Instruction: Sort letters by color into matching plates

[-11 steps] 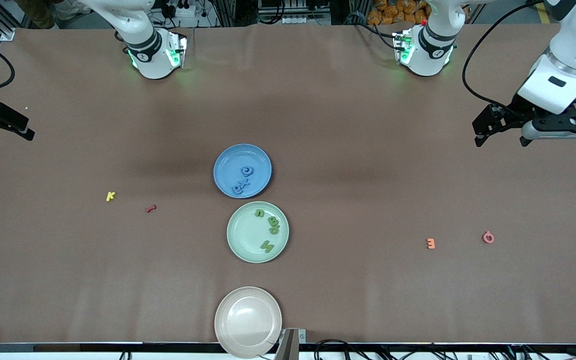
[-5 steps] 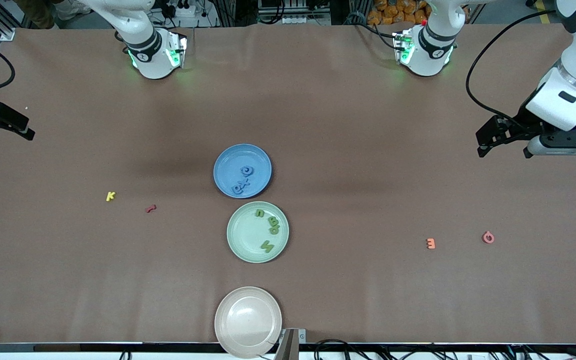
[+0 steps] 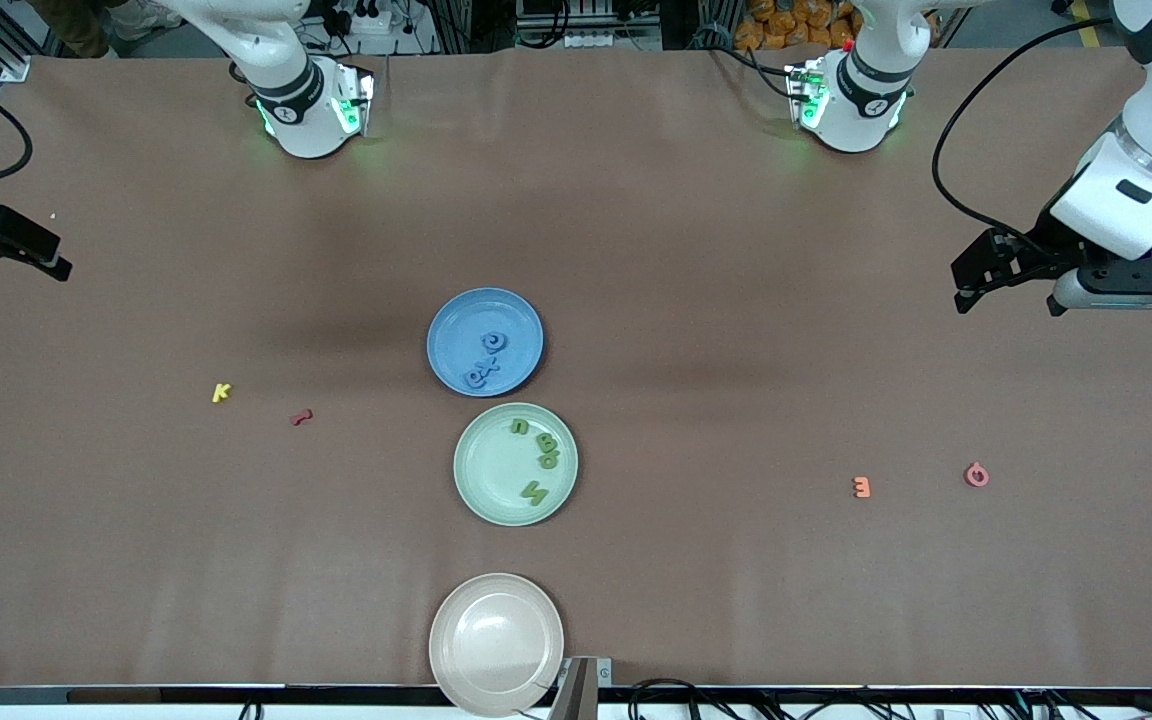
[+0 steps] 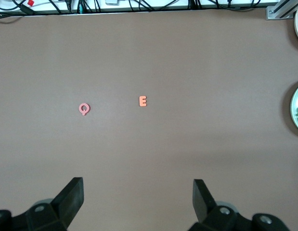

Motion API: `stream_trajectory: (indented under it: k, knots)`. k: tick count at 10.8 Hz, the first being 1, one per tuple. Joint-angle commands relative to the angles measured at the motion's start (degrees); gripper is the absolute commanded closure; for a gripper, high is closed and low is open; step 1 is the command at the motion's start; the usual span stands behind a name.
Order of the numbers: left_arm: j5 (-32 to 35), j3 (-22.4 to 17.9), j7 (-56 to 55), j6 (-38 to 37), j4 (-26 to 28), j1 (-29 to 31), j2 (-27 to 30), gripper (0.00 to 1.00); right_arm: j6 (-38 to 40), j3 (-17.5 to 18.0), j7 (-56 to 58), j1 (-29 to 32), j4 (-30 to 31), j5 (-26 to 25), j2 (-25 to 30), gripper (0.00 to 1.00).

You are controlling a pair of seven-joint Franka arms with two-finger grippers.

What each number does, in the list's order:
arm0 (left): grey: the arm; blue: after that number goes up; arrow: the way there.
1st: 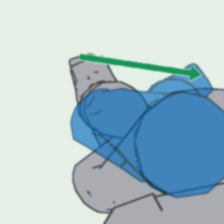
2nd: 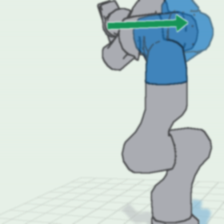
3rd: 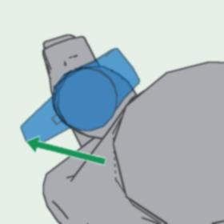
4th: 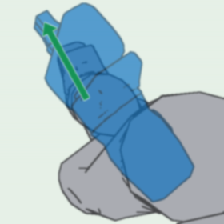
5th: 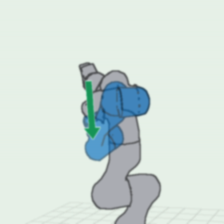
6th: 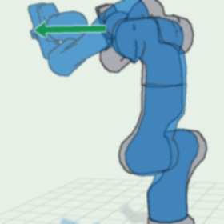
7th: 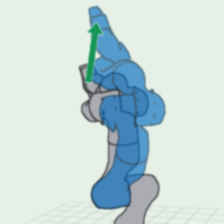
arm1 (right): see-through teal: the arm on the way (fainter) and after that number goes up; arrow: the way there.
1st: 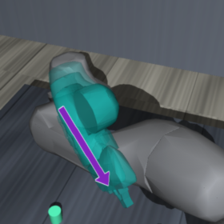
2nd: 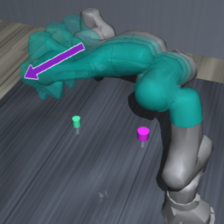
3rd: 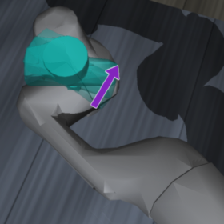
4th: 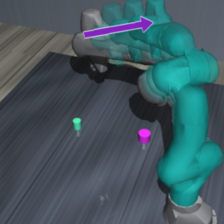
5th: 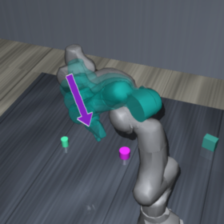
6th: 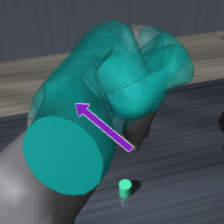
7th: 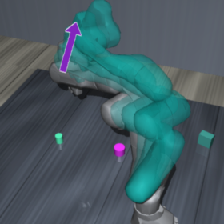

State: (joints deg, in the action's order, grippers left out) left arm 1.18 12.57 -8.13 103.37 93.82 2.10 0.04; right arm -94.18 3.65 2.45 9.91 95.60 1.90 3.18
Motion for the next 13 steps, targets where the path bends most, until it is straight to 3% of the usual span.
stream_trajectory:
  k: [1,6,13]
  knots:
    - [-1.3,0.0,2.1,-3.3,-1.3,0.5,0.0,0.00,1.7,0.4,0.4,0.9,-0.7,0.9,0.4,0.00]
    - [-1.5,0.0,3.4,-5.3,-1.4,0.6,1.4,0.00,11.1,0.4,0.6,1.1,-6.8,0.9,0.3,0.00]
    - [-1.4,-0.1,3.6,-9.6,-3.4,1.9,1.1,0.00,12.7,0.6,0.7,0.1,-7.5,1.0,0.2,0.00]
